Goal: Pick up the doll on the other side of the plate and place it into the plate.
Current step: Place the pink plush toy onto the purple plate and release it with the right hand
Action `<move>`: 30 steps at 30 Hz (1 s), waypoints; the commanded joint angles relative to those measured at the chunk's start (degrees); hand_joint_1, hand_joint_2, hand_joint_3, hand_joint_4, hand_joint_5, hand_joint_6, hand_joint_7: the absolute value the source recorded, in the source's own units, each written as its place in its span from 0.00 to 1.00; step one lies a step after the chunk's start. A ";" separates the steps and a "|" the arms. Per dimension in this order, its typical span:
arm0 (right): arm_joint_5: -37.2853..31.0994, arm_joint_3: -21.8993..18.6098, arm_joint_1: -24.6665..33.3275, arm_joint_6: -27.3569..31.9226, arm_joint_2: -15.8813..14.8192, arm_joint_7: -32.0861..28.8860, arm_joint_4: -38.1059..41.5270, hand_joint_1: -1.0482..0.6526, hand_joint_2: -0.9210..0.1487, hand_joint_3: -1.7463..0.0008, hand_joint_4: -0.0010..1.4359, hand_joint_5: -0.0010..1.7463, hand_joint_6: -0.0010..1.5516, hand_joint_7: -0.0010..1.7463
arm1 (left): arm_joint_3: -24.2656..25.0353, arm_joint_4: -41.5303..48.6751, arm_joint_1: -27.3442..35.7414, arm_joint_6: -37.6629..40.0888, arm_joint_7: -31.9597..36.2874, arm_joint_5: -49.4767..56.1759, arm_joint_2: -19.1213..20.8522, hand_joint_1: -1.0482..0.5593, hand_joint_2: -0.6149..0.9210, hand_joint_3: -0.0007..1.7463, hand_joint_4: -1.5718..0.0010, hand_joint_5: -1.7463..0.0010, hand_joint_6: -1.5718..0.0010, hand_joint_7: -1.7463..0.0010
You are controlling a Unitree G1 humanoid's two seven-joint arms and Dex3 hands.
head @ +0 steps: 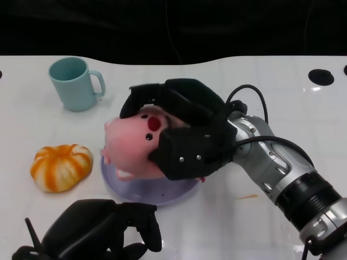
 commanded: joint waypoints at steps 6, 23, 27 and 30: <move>-1.82 1.85 -0.76 2.37 -4.06 6.84 -6.39 0.16 0.00 0.93 0.01 0.26 0.13 0.00 | 0.49 -0.25 0.21 0.16 0.48 -0.20 0.41 0.53 0.85 0.42 0.53 0.19 0.52 0.36; 3.60 -1.71 4.49 4.98 -9.88 14.95 -22.99 0.09 0.00 0.91 0.00 0.16 0.07 0.01 | 0.44 -0.14 -0.27 0.80 -0.04 -0.49 0.33 0.52 0.87 0.37 0.52 0.23 0.51 0.37; 6.24 -3.85 7.26 6.12 -12.44 17.58 -28.19 0.11 0.00 0.92 0.00 0.21 0.08 0.01 | 0.79 0.20 -0.26 0.37 0.08 -0.93 0.61 0.52 0.87 0.37 0.52 0.23 0.50 0.38; 8.43 -5.40 9.38 7.35 -14.28 19.44 -31.22 0.12 0.00 0.92 0.00 0.23 0.08 0.01 | 1.04 0.20 -0.13 0.37 -0.03 -1.01 0.79 0.52 0.88 0.36 0.52 0.22 0.51 0.37</move>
